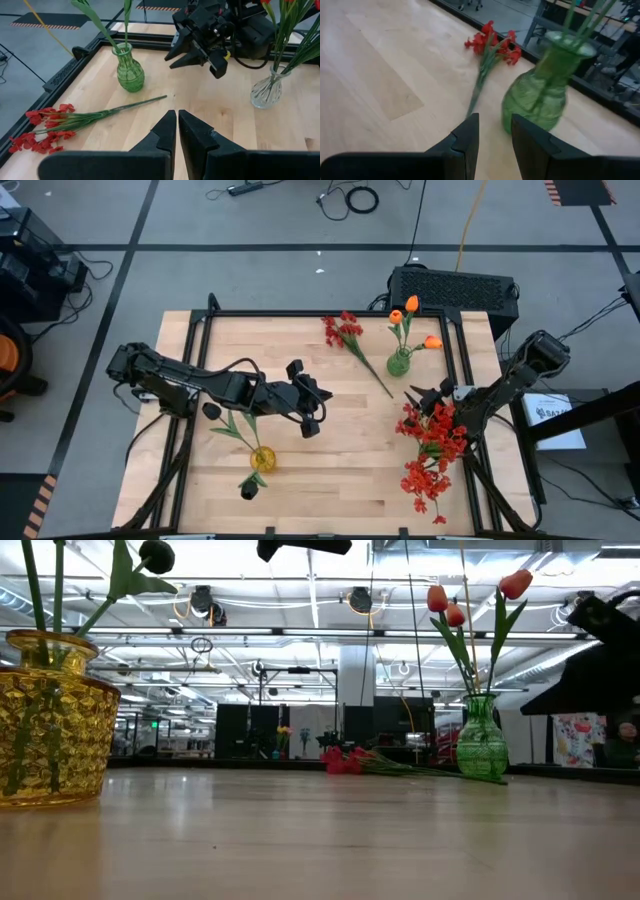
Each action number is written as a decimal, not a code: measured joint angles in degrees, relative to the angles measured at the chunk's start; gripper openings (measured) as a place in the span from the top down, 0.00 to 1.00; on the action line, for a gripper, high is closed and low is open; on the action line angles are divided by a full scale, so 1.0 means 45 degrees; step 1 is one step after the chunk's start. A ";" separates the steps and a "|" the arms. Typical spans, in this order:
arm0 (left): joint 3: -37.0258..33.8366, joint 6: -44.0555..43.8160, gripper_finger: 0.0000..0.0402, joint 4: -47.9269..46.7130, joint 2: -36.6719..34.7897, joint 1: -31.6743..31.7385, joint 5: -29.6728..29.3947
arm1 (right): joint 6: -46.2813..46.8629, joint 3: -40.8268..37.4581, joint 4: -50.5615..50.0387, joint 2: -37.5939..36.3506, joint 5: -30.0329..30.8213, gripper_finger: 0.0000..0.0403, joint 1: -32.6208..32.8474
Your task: Sort flowers into vase by color
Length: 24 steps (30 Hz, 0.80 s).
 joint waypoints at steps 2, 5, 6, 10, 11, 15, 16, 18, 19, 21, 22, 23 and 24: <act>0.0000 0.0027 0.93 0.0000 0.0000 0.0000 0.0000 | -0.0829 -0.0335 0.1258 0.0000 0.0098 0.74 -0.0117; 0.0000 0.0070 0.93 0.0000 0.0000 0.0000 -0.0005 | -0.2029 -0.0783 0.2965 0.0000 0.0264 0.74 -0.0385; 0.0000 0.0071 0.93 -0.0005 0.0000 0.0000 -0.0005 | -0.2381 -0.0904 0.3448 0.0000 0.0289 0.74 -0.0500; 0.0000 0.0073 0.93 -0.0005 -0.0004 0.0000 -0.0005 | -0.3786 -0.1348 0.5242 0.0000 0.0263 0.74 -0.0851; 0.0000 0.0073 0.93 -0.0008 -0.0005 0.0000 -0.0005 | -0.4077 -0.1431 0.5630 0.0000 0.0232 0.74 -0.0927; 0.0000 0.0087 0.93 -0.0010 -0.0005 0.0000 -0.0005 | -0.4773 -0.1725 0.6899 0.0000 0.0156 0.74 -0.1187; 0.0000 0.0087 0.93 -0.0015 -0.0005 0.0000 -0.0005 | -0.4895 -0.1803 0.7173 0.0000 0.0138 0.74 -0.1254; 0.0000 0.0087 0.93 -0.0024 -0.0005 0.0000 -0.0005 | -0.5051 -0.1919 0.7595 0.0000 0.0134 0.74 -0.1356; 0.0000 0.0087 0.93 -0.0036 -0.0005 0.0000 -0.0005 | -0.5091 -0.1983 0.7764 0.0000 0.0135 0.74 -0.1418; 0.0000 0.0087 0.93 -0.0063 -0.0005 0.0000 -0.0006 | -0.5174 -0.2106 0.8112 0.0000 0.0062 0.74 -0.1563; -0.0003 0.0087 0.93 -0.0063 -0.0005 0.0000 -0.0009 | -0.5286 -0.2165 0.8335 0.0000 -0.0052 0.74 -0.1644; -0.0005 0.0087 0.93 -0.0063 -0.0005 0.0000 -0.0010 | -0.5464 -0.2236 0.8585 0.0000 -0.0201 0.74 -0.1733; -0.0005 0.0087 0.93 -0.0063 -0.0005 0.0000 -0.0009 | -0.5647 -0.2292 0.8810 0.0000 -0.0314 0.74 -0.1785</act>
